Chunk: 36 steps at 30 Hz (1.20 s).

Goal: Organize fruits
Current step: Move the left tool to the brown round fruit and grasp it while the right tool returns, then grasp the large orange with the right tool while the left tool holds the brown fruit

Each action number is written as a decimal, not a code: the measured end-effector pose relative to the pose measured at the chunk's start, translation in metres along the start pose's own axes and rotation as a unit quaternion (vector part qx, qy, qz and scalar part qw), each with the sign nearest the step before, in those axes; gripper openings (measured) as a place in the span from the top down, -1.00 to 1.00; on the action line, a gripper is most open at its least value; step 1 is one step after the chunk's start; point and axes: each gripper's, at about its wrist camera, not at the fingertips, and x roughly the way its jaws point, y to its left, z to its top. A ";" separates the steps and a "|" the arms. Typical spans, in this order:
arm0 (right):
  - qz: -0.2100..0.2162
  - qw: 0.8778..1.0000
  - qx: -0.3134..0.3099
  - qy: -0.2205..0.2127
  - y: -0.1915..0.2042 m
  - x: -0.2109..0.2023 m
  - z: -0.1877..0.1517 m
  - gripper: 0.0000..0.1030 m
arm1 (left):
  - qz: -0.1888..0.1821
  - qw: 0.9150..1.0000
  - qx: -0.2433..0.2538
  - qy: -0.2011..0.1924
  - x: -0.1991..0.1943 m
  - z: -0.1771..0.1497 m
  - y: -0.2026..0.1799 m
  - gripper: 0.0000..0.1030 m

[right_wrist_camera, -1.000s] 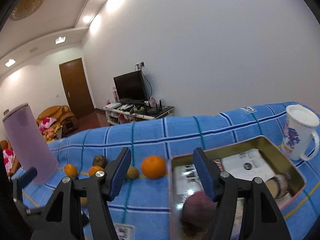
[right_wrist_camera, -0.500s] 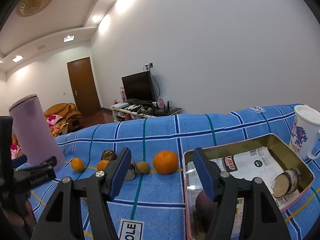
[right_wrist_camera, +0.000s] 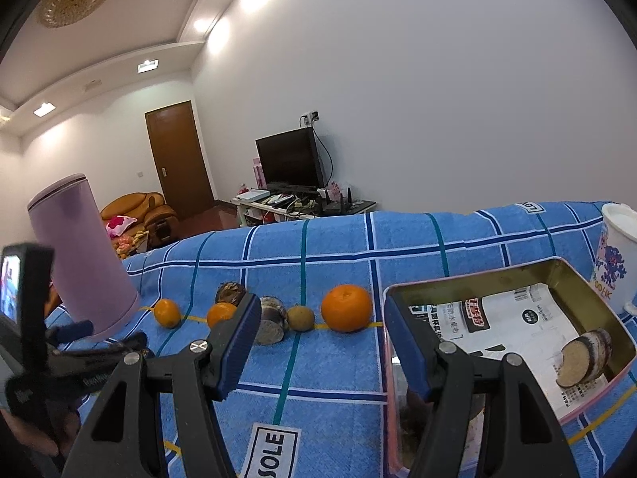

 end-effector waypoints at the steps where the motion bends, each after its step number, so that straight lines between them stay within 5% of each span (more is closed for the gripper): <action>1: 0.000 1.000 0.001 0.000 0.000 0.000 0.000 -0.28 | -0.003 1.000 0.002 0.012 0.004 -0.002 -0.002 -0.66; 5: 0.000 1.000 0.000 0.000 -0.001 0.000 0.000 -0.28 | -0.021 0.999 0.003 0.050 0.016 -0.007 -0.005 -0.57; 9: 0.001 1.000 0.005 0.004 -0.001 0.001 0.000 -0.28 | -0.054 0.996 -0.003 0.064 0.022 -0.010 -0.009 0.01; 14: 0.001 0.999 0.028 0.018 -0.009 0.005 0.000 -0.28 | -0.050 0.998 -0.002 0.043 0.019 -0.008 -0.016 0.06; 23: -0.019 0.997 0.049 0.062 -0.034 0.014 0.013 -0.28 | -0.076 0.994 -0.049 -0.058 -0.021 0.004 -0.005 0.06; 28: 0.003 0.993 -0.048 0.108 -0.014 0.035 0.033 -0.27 | -0.077 0.993 -0.047 -0.073 -0.029 0.004 -0.003 0.06; 36: 0.007 0.950 -0.210 0.232 0.015 0.106 0.035 -0.25 | -0.065 0.994 -0.045 -0.074 -0.029 0.003 -0.002 0.06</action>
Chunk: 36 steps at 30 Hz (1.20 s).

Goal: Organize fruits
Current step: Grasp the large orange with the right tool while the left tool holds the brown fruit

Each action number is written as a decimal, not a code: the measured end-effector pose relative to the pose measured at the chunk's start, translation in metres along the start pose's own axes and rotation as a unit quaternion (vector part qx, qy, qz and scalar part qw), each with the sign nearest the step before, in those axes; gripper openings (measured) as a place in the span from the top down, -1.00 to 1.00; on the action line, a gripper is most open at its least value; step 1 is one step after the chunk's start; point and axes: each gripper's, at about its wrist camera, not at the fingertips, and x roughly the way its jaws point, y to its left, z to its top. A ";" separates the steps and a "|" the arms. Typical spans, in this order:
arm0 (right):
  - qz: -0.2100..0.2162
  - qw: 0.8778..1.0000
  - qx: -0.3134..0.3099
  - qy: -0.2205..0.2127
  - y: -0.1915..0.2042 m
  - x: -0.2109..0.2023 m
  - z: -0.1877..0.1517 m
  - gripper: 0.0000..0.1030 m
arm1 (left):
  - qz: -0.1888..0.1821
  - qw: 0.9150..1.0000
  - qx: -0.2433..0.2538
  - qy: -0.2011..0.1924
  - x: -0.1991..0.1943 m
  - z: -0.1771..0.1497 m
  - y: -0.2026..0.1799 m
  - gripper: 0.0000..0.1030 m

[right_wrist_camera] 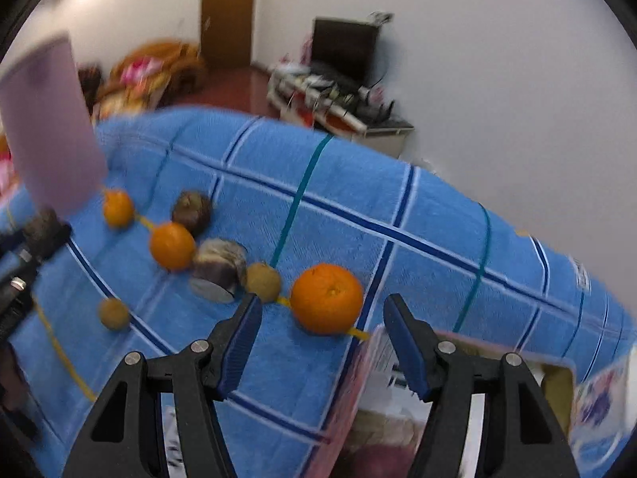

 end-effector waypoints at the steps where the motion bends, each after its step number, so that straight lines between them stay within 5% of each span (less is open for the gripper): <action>1: -0.001 1.000 -0.014 0.011 0.002 0.006 0.003 -0.25 | 0.000 1.000 -0.001 0.002 0.001 -0.001 0.000 0.06; 7: -0.025 0.992 -0.078 0.093 0.018 0.038 0.016 -0.13 | -0.001 1.000 -0.004 0.008 0.005 -0.001 0.002 0.06; 9: -0.047 0.989 -0.099 0.104 0.019 0.045 0.018 0.05 | -0.001 1.000 -0.006 0.008 0.006 0.000 0.003 0.06; 17: -0.056 0.987 -0.099 0.109 0.011 0.052 0.025 0.10 | -0.001 1.000 -0.006 0.008 0.006 -0.001 0.003 0.06; 22: 0.009 0.999 -0.001 0.032 -0.002 0.020 0.029 0.11 | 0.001 1.000 -0.014 0.002 0.005 -0.001 0.007 0.06; 27: 0.111 0.987 0.090 -0.068 0.011 -0.030 0.002 0.10 | 0.002 1.000 -0.014 -0.007 0.001 -0.002 0.005 0.06; 36: 0.009 0.975 0.119 -0.186 0.052 -0.060 -0.058 0.10 | 0.008 0.999 0.024 -0.036 -0.009 -0.009 -0.018 0.06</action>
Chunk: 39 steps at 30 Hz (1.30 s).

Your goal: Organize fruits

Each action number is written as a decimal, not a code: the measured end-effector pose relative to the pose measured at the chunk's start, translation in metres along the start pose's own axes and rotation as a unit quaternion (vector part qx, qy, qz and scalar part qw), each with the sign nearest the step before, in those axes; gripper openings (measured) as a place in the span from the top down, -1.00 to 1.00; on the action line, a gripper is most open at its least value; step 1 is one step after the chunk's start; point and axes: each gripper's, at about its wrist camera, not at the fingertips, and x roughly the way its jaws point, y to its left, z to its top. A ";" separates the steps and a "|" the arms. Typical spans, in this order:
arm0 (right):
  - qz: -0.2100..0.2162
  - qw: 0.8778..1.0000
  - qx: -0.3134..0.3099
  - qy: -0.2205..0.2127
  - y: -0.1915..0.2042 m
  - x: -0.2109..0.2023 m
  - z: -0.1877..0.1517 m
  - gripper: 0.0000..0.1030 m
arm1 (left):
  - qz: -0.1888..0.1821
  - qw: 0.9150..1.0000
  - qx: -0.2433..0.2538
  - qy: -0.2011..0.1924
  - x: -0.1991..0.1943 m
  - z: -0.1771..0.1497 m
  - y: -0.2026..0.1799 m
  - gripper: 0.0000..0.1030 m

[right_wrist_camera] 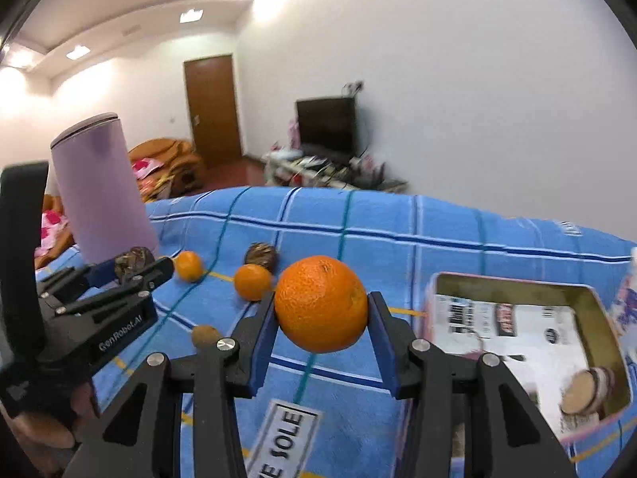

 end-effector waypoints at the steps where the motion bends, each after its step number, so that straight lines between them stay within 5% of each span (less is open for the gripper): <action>1: -0.010 1.000 -0.002 -0.008 -0.003 -0.001 -0.003 0.10 | 0.001 1.000 0.004 -0.002 -0.001 0.000 -0.002 0.06; 39: -0.060 0.997 -0.014 -0.046 -0.015 -0.036 -0.012 0.10 | 0.007 0.999 0.040 -0.022 -0.011 -0.005 -0.026 0.06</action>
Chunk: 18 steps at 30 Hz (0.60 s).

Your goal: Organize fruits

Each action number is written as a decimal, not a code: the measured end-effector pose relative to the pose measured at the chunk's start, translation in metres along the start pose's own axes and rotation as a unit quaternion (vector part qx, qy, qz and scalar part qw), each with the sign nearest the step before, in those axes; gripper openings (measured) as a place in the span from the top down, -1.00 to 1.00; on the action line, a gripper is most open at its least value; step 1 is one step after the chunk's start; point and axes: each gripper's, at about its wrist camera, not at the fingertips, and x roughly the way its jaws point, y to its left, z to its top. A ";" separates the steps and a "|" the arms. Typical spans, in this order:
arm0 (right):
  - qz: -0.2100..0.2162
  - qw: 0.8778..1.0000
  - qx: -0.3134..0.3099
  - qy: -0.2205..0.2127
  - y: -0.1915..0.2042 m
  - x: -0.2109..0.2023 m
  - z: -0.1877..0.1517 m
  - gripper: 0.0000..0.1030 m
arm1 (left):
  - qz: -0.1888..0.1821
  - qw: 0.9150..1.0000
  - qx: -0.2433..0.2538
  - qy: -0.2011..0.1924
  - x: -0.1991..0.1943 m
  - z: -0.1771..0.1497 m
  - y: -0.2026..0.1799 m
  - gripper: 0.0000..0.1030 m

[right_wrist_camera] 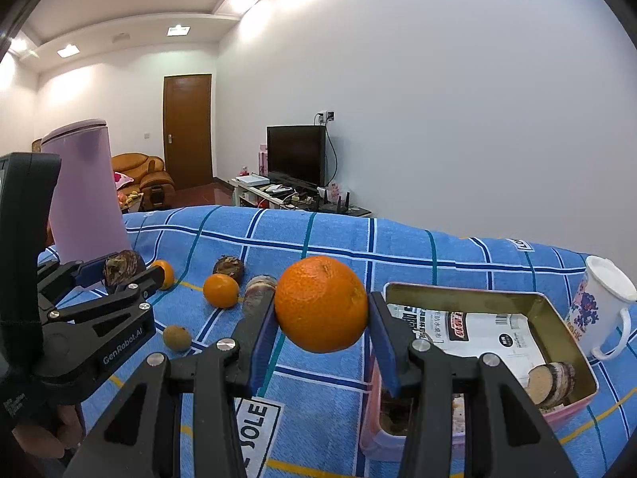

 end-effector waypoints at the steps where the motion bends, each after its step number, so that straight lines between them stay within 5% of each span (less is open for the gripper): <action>1: -0.001 1.000 0.000 0.001 -0.001 0.000 0.000 0.10 | -0.001 1.000 0.001 0.000 0.000 0.000 -0.001 0.06; 18: -0.014 1.000 -0.008 -0.001 -0.017 -0.011 -0.005 0.10 | -0.013 1.000 0.005 -0.009 -0.006 0.000 -0.009 0.06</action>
